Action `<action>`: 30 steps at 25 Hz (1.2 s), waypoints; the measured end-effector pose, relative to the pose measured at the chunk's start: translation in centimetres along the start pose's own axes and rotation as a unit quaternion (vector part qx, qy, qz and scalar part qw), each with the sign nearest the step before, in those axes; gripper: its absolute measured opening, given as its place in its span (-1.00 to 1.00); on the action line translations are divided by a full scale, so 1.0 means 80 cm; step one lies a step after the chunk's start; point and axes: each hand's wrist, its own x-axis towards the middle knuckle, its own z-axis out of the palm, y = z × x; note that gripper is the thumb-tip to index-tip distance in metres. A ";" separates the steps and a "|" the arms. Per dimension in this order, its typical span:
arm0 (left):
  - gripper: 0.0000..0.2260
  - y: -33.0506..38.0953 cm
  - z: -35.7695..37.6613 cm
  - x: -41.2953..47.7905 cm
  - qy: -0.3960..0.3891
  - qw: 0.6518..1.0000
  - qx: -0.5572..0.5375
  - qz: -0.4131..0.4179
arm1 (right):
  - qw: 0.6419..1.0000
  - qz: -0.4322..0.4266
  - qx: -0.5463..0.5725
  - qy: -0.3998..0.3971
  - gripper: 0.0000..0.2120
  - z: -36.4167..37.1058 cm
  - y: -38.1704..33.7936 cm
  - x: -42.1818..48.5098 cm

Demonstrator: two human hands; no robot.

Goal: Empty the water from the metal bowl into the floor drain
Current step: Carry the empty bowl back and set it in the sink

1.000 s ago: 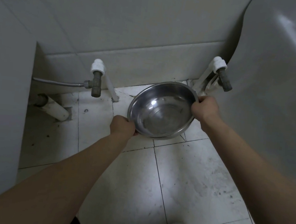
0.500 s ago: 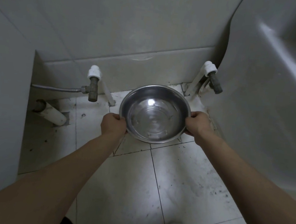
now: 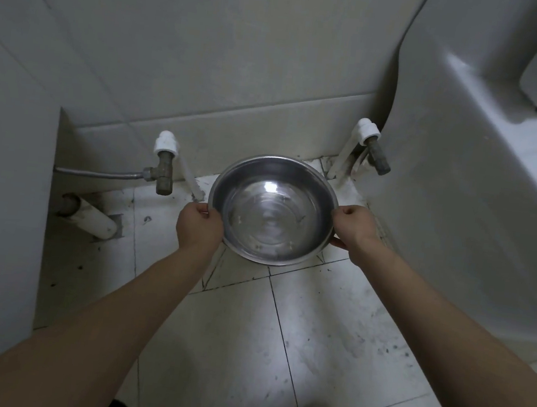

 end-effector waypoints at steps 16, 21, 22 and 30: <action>-0.87 0.015 -0.029 -0.060 0.057 0.998 0.014 -0.002 | 0.998 -0.020 -0.058 0.002 -0.83 -0.018 -0.018 -0.050; -0.87 0.079 -0.073 -0.130 0.063 0.997 0.034 -0.006 | 0.998 -0.009 -0.059 0.009 -0.80 -0.075 -0.050 -0.130; -0.87 0.098 -0.083 -0.144 0.064 0.997 0.036 -0.008 | 0.998 -0.009 -0.056 0.012 -0.80 -0.089 -0.062 -0.147; -0.81 0.245 -0.178 -0.244 0.052 0.997 0.058 -0.005 | 0.998 -0.005 -0.029 0.048 -0.80 -0.189 -0.172 -0.296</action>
